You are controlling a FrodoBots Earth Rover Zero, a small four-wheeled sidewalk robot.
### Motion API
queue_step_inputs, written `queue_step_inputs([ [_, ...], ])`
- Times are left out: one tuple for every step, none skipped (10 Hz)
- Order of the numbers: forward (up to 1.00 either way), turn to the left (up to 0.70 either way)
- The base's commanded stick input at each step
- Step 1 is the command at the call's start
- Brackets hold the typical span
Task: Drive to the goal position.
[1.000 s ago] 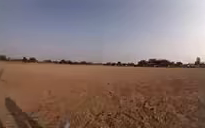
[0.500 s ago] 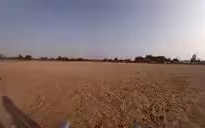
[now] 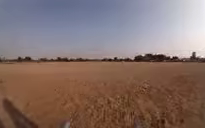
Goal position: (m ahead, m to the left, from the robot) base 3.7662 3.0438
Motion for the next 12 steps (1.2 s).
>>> queue_step_inputs([
  [0.70, 0.35],
  [0.70, 0.35],
  [0.70, 0.35],
  [0.70, 0.35],
  [0.70, 0.35],
  [0.70, 0.35],
  [0.70, 0.32],
  [0.70, 0.06],
  [0.70, 0.00],
  [0.70, 0.00],
  [0.70, 0.00],
  [0.70, 0.00],
])
